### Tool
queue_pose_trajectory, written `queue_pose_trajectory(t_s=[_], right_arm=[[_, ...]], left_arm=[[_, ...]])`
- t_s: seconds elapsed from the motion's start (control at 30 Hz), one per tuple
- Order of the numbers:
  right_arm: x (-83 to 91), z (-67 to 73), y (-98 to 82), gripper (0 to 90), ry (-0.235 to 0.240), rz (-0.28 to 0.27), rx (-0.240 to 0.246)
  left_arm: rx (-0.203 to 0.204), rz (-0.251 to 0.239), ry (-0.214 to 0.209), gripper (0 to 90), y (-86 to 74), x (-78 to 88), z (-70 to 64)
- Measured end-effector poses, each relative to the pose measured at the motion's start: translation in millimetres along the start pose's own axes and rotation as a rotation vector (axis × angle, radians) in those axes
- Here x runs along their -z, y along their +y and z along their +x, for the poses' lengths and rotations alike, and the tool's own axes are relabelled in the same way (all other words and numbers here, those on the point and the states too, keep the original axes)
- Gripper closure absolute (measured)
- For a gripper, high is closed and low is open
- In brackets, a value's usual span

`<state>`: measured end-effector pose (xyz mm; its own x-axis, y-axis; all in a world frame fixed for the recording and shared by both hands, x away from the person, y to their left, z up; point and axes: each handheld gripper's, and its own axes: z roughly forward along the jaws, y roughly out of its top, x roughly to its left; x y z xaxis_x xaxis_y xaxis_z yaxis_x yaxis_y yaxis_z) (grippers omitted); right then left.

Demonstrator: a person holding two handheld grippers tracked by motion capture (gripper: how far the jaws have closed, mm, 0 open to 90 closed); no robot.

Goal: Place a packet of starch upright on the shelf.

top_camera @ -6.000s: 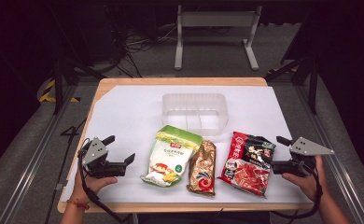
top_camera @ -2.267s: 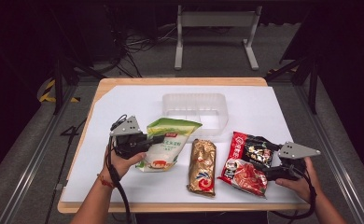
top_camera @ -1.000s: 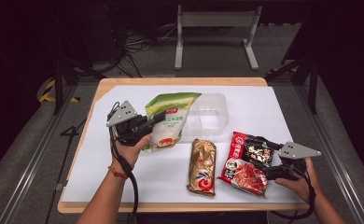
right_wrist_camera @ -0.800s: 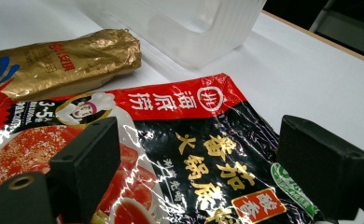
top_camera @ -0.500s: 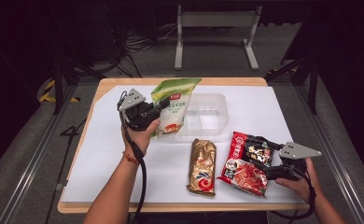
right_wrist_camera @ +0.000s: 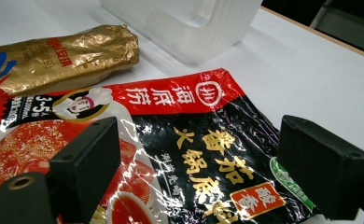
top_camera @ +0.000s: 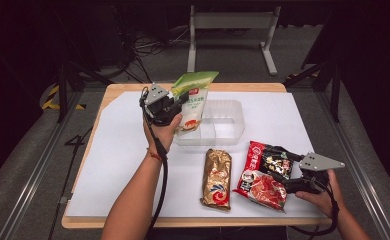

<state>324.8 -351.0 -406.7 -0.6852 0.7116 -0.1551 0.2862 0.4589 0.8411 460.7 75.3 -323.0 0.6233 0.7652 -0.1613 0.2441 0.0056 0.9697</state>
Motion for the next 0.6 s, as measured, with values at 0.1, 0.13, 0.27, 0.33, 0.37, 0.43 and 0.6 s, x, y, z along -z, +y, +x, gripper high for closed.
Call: queue_pose_trajectory(t_s=[0.1,0.13,0.27,0.33,0.37,0.43,0.6], right_arm=[[0.3,-0.3,-0.3,13.9,0.000,0.003,0.000],[0.3,-0.3,-0.4,13.9,-0.001,0.003,0.001],[-0.3,-0.1,-0.2,13.9,0.002,0.004,0.003],[-0.5,0.3,-0.1,13.9,0.002,0.006,0.006],[-0.6,0.4,-0.1,13.9,0.002,0.007,0.009],[-0.6,0.3,-0.5,13.9,0.005,0.009,0.006],[-0.7,0.6,-0.6,13.9,0.009,0.012,0.008]], left_arm=[[0.022,-0.015,0.031,90.0,-0.8,-2.9,3.7],[0.024,-0.022,0.029,90.0,-0.5,-3.7,5.4],[0.012,-0.028,0.061,90.0,1.6,-9.3,6.6],[0.027,-0.035,0.072,90.0,1.8,-13.0,8.0],[0.031,-0.036,0.083,90.0,1.7,-14.8,8.5],[0.048,-0.045,0.091,90.0,1.6,-19.8,8.4],[0.059,-0.038,0.121,90.0,2.6,-34.6,1.8]])
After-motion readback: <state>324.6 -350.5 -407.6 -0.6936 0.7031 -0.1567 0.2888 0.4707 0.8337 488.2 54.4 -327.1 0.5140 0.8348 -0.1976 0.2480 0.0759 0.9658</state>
